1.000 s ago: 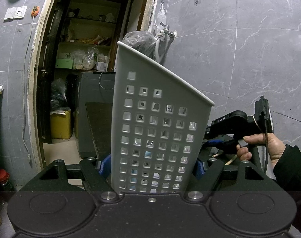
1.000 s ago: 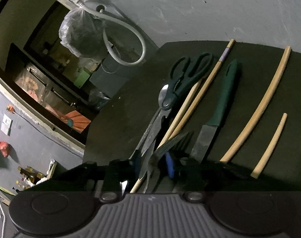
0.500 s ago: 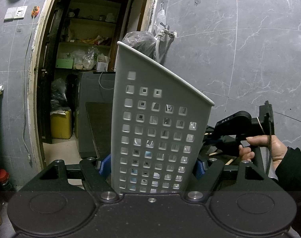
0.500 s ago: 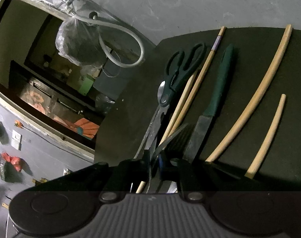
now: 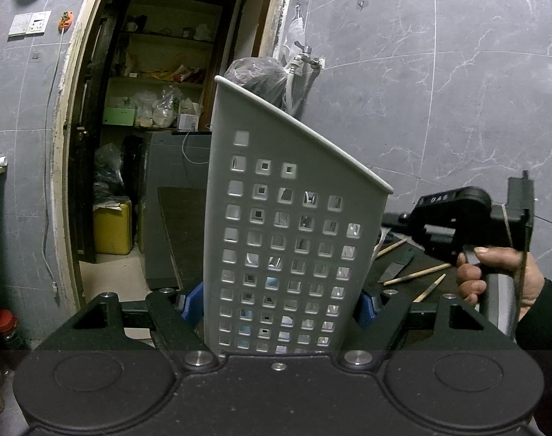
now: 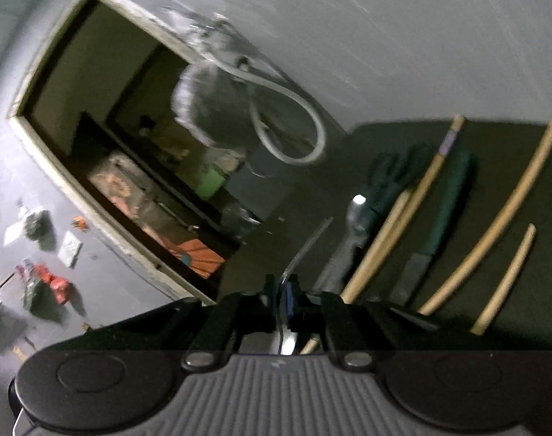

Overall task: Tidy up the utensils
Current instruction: 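Lift the fork over the basket, lower it in, and open the right tool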

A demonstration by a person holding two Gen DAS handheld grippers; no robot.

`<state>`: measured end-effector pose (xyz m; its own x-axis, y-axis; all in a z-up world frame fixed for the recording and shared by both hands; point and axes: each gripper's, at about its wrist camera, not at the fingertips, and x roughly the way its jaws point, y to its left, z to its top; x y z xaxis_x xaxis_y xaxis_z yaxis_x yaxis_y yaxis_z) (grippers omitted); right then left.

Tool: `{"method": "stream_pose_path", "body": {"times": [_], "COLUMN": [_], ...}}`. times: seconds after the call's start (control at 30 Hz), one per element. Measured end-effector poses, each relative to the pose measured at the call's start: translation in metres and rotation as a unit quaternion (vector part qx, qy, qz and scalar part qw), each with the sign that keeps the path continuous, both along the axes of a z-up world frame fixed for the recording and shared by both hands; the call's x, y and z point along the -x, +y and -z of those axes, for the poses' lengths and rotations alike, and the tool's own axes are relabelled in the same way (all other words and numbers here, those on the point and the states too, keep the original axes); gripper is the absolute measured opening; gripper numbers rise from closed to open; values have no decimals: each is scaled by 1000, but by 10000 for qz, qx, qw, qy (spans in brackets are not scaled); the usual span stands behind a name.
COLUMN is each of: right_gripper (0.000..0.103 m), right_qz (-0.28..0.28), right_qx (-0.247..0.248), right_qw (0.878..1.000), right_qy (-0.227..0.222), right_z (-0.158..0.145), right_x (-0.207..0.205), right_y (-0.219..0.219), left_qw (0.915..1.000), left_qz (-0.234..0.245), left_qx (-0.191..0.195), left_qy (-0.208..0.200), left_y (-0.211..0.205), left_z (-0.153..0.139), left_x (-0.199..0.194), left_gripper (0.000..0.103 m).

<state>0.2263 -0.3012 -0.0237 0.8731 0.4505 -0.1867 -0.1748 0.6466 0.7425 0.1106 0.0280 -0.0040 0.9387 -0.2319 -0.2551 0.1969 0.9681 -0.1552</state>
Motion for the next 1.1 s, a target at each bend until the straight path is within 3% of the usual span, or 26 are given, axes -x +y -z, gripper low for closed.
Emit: {"method": "stream_pose_path", "body": {"times": [0.17,0.4,0.67,0.97,1.1], "right_gripper": [6,6,6,6,6], "right_qz": [-39,-7,1,-84,-85], "right_qx": [285,654,1303,1617,1779], "right_qw": [9975,9902,9714,9497,9482], "right_qy": [-652,-1235,-1983,-2682,-2632], "right_z": [-17,-29,-44,-69,-74], "right_x": [17,42,77,105,103], "right_y": [7,14,34,56,64], "left_qw": [10000,10000,10000,10000,10000], "left_qz": [1,1,1,1,4], "left_qx": [-5,-1,-2,0,-1], "left_qy": [-1,0,0,0,0], "left_y": [0,0,0,0,0], "left_z": [0,0,0,0,0], "left_x": [0,0,0,0,0], "left_gripper": [78,78,78,78,78]}}
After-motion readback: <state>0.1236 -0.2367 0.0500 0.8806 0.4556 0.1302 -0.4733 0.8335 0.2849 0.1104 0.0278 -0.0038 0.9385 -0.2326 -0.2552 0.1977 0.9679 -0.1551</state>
